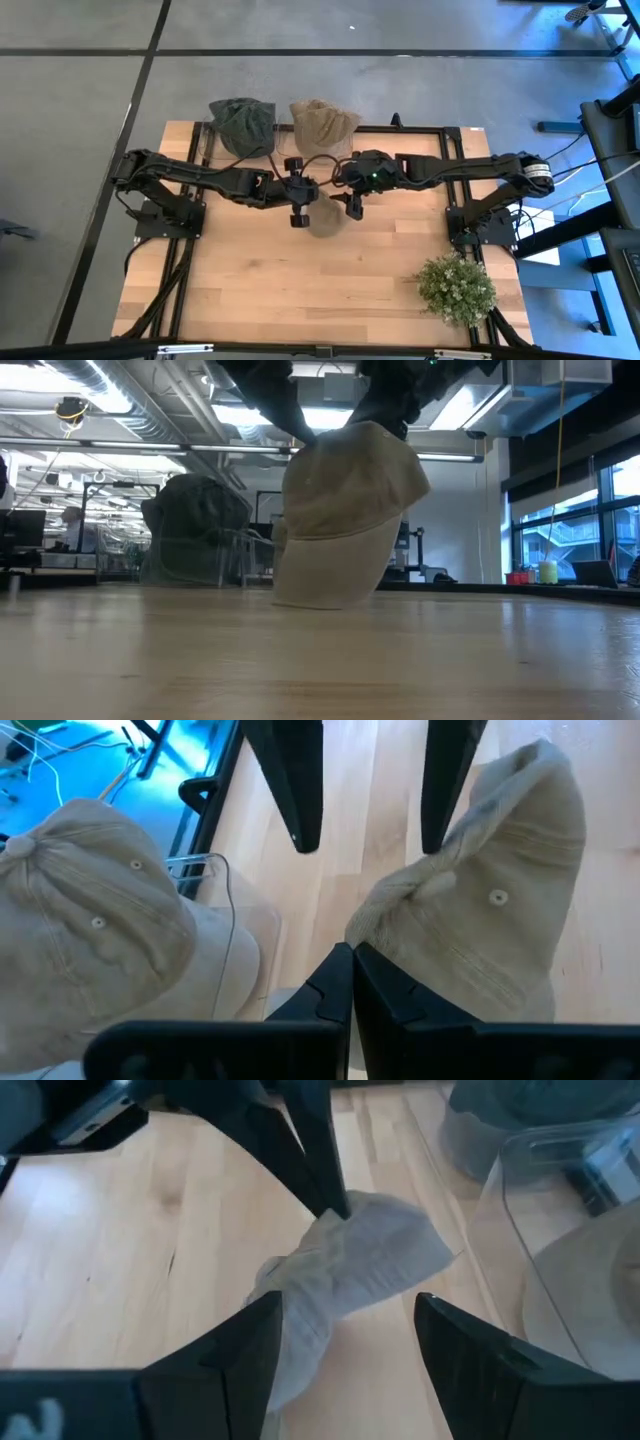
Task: Pick & Place hat
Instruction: Put the brown cap into the left transparent bin
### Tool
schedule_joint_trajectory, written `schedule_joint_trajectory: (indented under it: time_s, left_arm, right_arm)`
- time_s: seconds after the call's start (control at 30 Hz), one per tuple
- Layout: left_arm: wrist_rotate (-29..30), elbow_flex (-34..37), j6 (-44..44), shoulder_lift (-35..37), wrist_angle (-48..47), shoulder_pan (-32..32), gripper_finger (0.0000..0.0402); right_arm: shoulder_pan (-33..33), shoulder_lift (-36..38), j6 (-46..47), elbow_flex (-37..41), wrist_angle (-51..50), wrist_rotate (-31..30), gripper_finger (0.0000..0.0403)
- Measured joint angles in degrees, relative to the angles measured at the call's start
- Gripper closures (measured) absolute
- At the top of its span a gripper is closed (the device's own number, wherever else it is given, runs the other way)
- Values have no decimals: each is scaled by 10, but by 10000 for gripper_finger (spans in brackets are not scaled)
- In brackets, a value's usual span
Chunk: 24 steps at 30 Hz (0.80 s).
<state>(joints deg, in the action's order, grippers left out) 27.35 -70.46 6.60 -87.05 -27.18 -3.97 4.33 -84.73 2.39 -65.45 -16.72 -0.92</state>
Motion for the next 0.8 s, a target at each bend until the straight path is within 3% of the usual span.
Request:
schedule_joint_trajectory:
  time_s: [0.3,0.8]
  left_arm:
    - [4,0,-12,0,-10,0,399]
    - [22,0,-13,0,-9,0,399]
  right_arm:
    - [0,-5,-14,-62,-18,6,173]
    - [-13,-68,-29,-68,-32,-5,173]
